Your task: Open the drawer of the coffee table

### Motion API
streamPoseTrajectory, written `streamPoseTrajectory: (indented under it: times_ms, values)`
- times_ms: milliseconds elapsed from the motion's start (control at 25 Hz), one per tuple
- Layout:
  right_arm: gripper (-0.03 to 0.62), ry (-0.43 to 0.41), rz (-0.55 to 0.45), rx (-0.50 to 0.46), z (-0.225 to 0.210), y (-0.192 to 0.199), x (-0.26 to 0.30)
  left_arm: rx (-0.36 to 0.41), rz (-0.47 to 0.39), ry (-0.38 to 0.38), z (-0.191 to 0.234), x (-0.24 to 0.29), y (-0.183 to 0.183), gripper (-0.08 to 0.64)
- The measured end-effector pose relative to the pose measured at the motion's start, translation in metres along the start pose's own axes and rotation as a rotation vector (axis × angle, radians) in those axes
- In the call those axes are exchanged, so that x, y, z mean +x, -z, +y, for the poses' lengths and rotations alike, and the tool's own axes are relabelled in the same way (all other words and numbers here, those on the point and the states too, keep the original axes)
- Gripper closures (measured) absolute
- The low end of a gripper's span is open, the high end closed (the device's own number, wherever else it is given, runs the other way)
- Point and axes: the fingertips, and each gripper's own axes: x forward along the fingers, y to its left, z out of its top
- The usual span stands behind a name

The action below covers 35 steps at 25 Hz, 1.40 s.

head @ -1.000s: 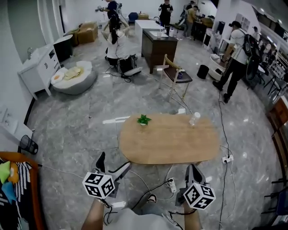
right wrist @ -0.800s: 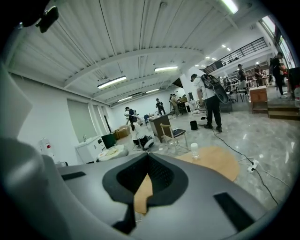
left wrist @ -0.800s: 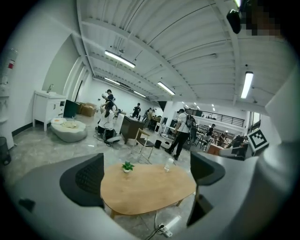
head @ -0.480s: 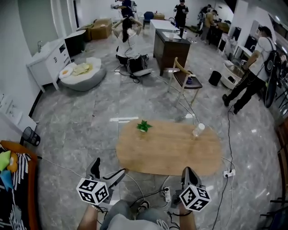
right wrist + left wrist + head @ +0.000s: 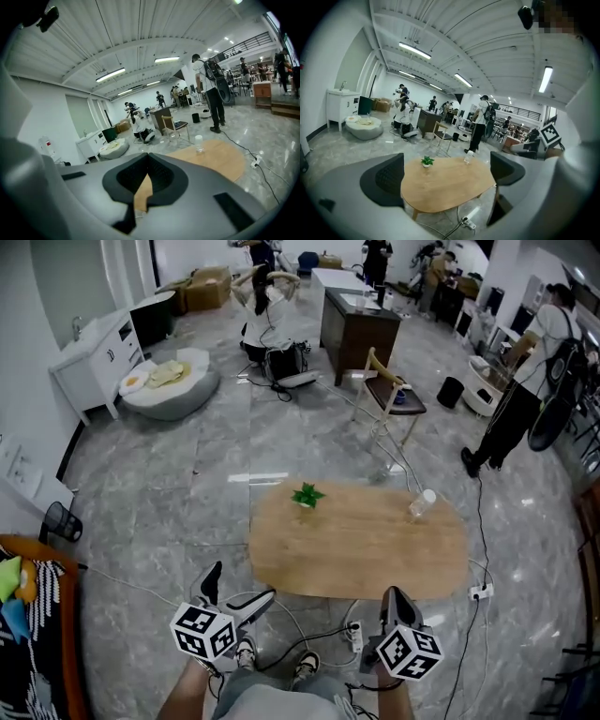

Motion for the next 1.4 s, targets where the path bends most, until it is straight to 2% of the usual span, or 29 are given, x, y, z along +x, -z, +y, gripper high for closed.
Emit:
streamPoseTrajectory:
  times_ms: [120,320,560,640,760,880,1080,1240,1400]
  values:
    - [0.592,0.02,0.005,0.01,0.008,0.008,0.002,0.017,0.023,0.034,0.005,0.0,0.002,0.006]
    - [0.592,0.042,0.033,0.003,0.019,0.029,0.014,0.03,0.082,0.082,0.024,0.007,0.026,0.006]
    - [0.592,0.058,0.088,-0.023,0.026,0.08,0.034,0.069,0.168,0.173,0.04,0.017,0.079,0.006]
    - [0.592,0.077,0.104,-0.063,0.025,0.101,0.05,0.085,0.184,0.214,0.047,0.027,0.097,0.006]
    - [0.592,0.117,0.14,-0.153,0.017,0.137,0.066,0.161,0.21,0.286,0.05,0.039,0.131,0.006]
    - [0.592,0.127,0.186,-0.149,0.011,0.176,0.075,0.245,0.226,0.341,0.054,0.042,0.164,0.006]
    - [0.592,0.147,0.249,-0.142,-0.001,0.229,0.098,0.208,0.241,0.388,0.081,0.066,0.229,0.006]
    - [0.592,0.15,0.265,-0.121,-0.006,0.269,0.125,0.252,0.237,0.397,0.114,0.096,0.282,0.007]
    - [0.592,0.175,0.255,-0.117,-0.015,0.298,0.136,0.276,0.232,0.441,0.123,0.122,0.336,0.007]
